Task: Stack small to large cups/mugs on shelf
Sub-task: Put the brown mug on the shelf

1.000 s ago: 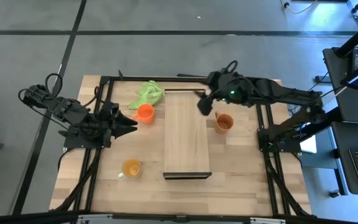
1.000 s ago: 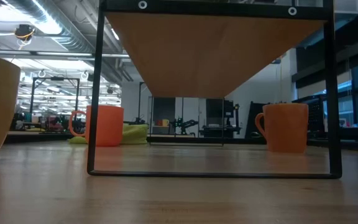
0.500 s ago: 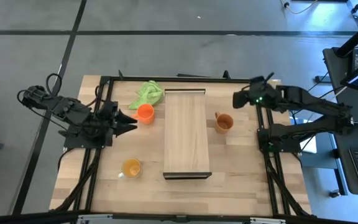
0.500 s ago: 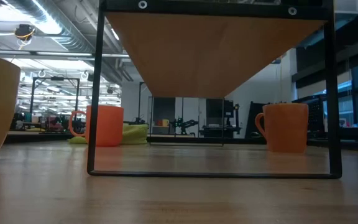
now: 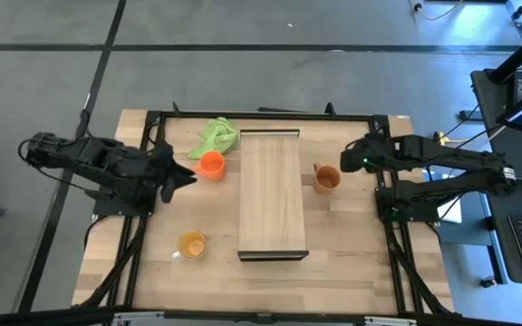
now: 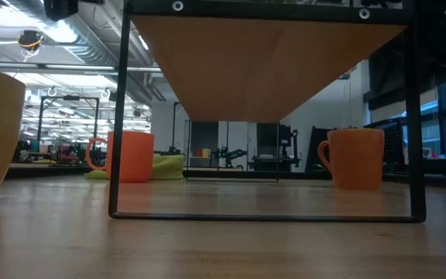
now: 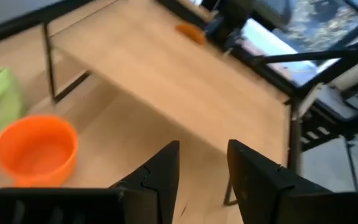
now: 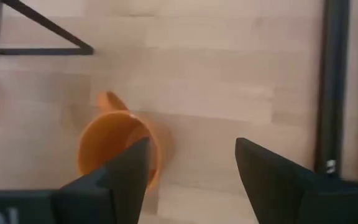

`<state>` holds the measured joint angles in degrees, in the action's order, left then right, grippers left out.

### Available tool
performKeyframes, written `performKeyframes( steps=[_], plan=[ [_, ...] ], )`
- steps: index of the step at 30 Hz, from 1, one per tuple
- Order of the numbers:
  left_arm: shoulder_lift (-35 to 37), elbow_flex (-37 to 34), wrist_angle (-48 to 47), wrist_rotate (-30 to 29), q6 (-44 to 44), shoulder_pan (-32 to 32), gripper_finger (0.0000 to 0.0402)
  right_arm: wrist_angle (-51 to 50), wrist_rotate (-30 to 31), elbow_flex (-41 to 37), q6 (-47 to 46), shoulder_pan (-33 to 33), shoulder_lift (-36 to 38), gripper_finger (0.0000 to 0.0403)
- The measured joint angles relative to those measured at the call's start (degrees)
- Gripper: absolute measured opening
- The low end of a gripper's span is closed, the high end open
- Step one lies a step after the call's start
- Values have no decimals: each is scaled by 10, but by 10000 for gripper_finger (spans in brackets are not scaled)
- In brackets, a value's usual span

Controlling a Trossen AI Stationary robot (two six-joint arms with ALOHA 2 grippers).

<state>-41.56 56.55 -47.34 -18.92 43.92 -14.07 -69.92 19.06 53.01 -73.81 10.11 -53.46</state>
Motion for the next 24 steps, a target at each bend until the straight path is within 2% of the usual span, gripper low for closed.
performKeyframes(
  steps=[12, 20, 24],
  plan=[
    [0, 0, -84, 10, 76, 59, 128, -5, -71, -10, -117, -48, -59, 236],
    [0, 0, -156, 13, 74, 79, 128, 88, -68, -12, -142, -68, -104, 236],
    [0, 0, -162, 21, 55, 85, 128, 88, -68, -12, -142, -69, -138, 236]
  ],
)
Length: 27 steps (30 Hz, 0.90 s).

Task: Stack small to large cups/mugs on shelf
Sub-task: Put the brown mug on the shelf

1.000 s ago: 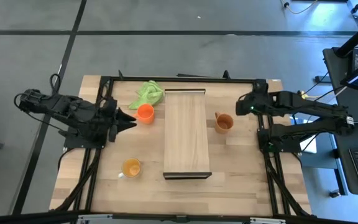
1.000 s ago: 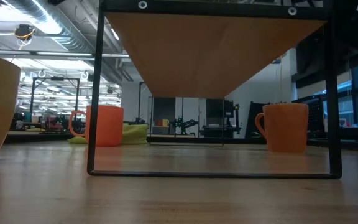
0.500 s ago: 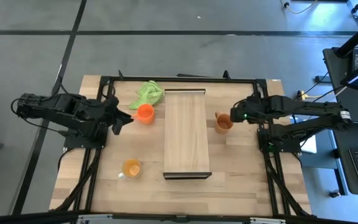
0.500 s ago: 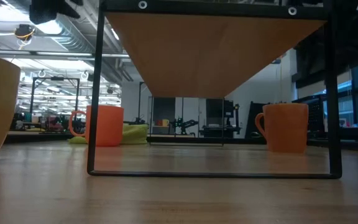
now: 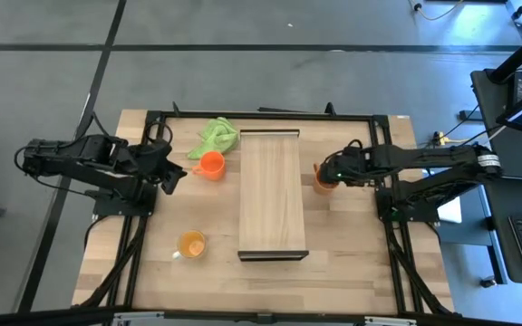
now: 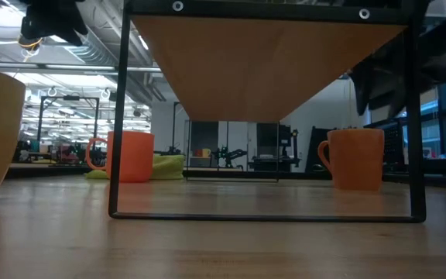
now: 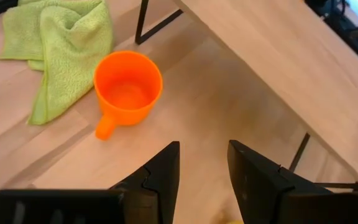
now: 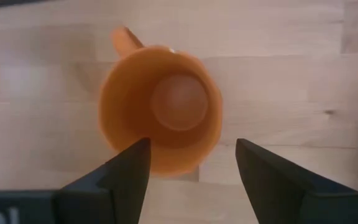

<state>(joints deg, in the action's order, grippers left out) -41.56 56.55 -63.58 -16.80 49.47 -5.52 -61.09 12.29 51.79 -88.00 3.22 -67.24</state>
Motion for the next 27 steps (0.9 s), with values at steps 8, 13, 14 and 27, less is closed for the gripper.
performKeyframes(
  steps=[8, 13, 14, 27],
  plan=[
    [0, 0, -26, -2, -16, 0, 128, -4, -3, 0, -1, -22, -50, 236],
    [0, 0, -48, -18, -27, 0, 128, -8, 3, 0, -1, -29, -74, 235],
    [0, 0, -52, -19, -32, 0, 128, -8, 12, 0, -1, -29, -79, 232],
    [0, 0, -54, -21, -52, 0, 128, -25, 60, -4, -1, -27, -89, 141]
  ],
)
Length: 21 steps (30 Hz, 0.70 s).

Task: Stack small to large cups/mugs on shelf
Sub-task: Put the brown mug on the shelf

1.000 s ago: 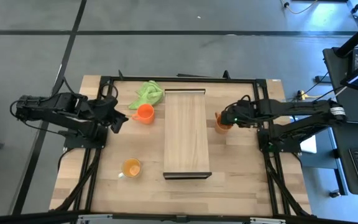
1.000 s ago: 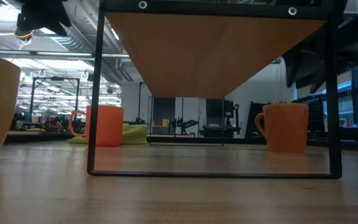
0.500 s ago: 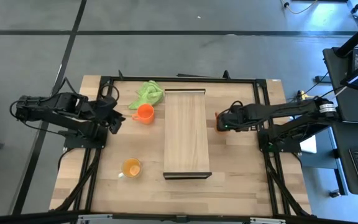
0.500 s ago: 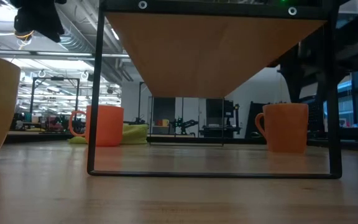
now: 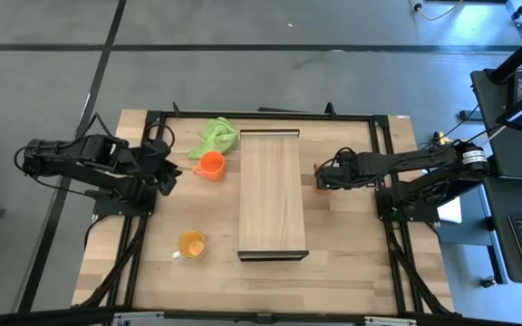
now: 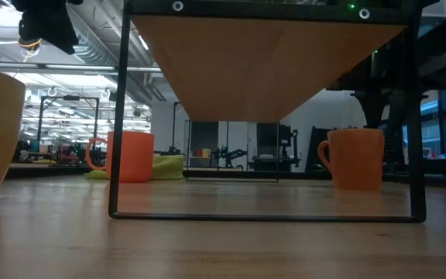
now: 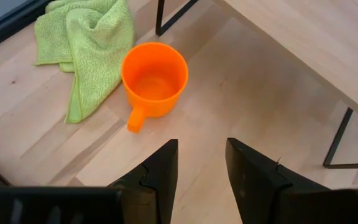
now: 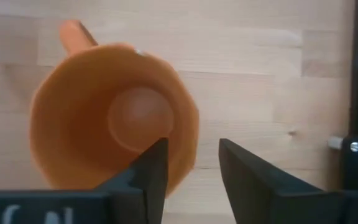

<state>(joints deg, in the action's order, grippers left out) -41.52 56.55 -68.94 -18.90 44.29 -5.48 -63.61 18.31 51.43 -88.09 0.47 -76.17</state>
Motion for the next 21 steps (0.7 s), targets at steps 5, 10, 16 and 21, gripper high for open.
performKeyframes(
  steps=[5, 10, 16, 21],
  plan=[
    [0, 0, -1, -1, -5, 0, 128, 29, -13, -29, -1, 0, 1, 136],
    [0, 0, -1, -1, -6, 0, 128, 51, -17, -39, -2, 0, 1, 136],
    [0, 0, -1, -1, -6, 0, 128, 51, -11, -39, 4, 0, 1, 131],
    [0, 0, -1, -1, -5, 0, 128, 51, -4, -39, 12, 0, 1, 95]
  ],
)
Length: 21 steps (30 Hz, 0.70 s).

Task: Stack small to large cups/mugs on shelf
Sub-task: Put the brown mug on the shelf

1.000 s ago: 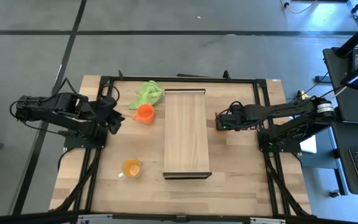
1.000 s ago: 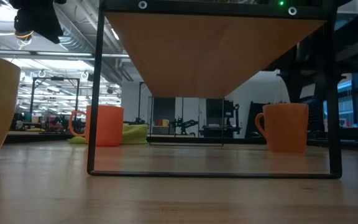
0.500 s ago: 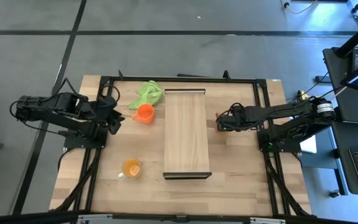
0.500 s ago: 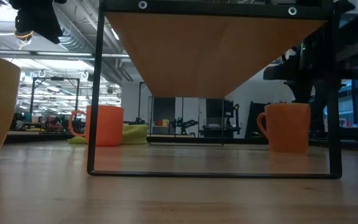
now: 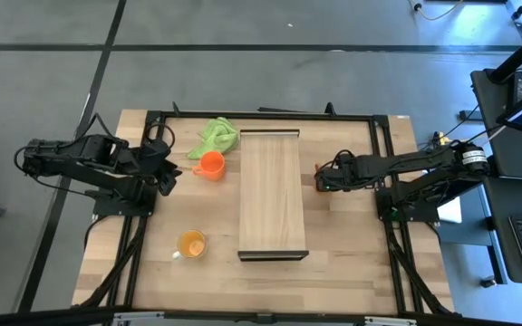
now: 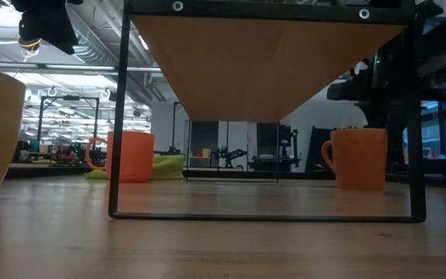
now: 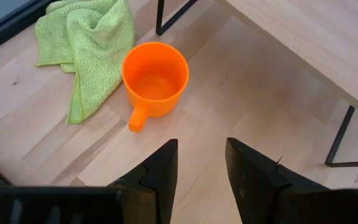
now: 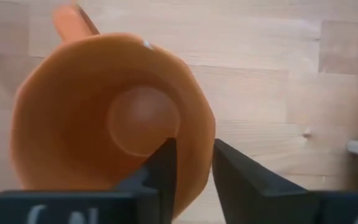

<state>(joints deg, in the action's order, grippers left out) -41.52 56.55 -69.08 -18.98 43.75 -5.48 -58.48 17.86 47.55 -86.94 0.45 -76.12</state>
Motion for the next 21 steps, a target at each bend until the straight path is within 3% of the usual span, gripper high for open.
performKeyframes(
  steps=[8, 16, 21],
  plan=[
    [0, 0, 0, 0, 0, 0, 128, 0, 9, 0, 2, 0, 0, 27],
    [0, 0, 0, 0, 1, 0, 128, -2, 6, 0, 5, 0, 0, 48],
    [0, 0, 0, 0, 8, 0, 128, -2, 6, 4, 7, 0, 0, 27]
  ],
)
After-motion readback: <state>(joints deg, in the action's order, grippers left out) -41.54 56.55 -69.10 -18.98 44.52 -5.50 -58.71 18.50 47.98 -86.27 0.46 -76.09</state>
